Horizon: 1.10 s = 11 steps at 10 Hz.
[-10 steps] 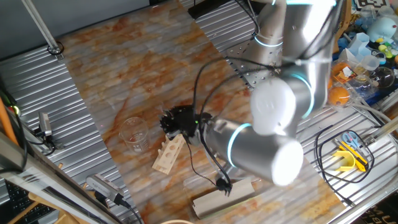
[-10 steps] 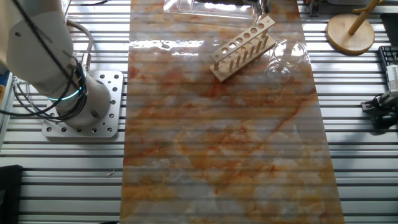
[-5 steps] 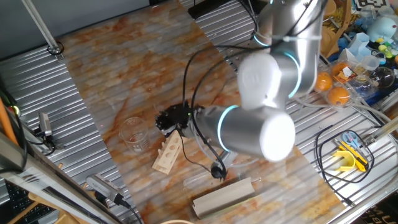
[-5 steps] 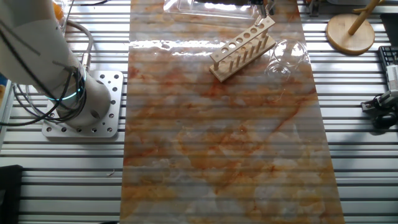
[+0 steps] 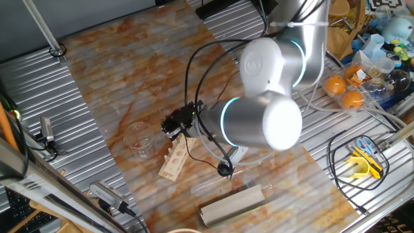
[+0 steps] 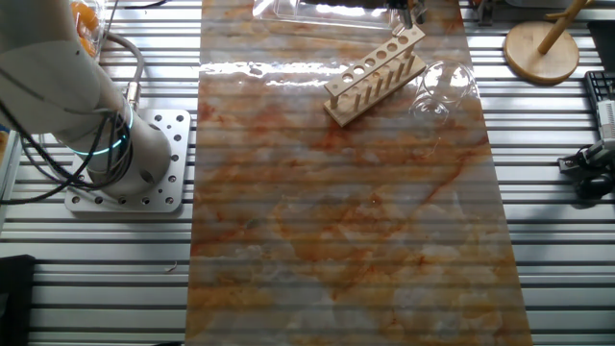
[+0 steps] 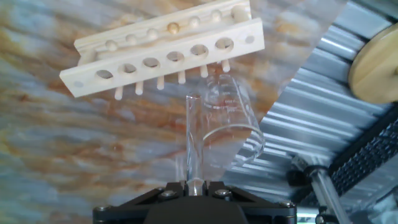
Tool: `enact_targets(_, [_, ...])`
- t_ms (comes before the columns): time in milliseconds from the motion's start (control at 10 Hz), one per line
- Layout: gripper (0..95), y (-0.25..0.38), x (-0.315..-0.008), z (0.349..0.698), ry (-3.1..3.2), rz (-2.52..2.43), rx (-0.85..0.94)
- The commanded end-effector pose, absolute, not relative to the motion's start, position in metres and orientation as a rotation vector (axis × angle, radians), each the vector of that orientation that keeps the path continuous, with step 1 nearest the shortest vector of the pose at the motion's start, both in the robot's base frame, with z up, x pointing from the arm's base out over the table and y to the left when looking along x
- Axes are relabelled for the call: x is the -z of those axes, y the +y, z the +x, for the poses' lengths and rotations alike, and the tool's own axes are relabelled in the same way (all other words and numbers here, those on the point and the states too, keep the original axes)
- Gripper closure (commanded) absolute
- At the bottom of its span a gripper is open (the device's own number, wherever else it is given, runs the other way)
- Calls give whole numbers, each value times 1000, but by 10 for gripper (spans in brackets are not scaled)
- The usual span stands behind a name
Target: Pour out the test tube
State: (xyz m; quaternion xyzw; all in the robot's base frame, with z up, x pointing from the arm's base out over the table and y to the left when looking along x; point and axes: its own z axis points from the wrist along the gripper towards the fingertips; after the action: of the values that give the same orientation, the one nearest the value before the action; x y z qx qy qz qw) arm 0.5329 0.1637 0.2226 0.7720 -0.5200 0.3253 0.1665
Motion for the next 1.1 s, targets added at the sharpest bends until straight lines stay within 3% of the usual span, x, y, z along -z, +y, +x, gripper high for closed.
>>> enact_targets(100, [950,163,-222,533,-1469,2209,-920])
enact_targets(1100, [950,163,-222,533,-1353,2448,-810])
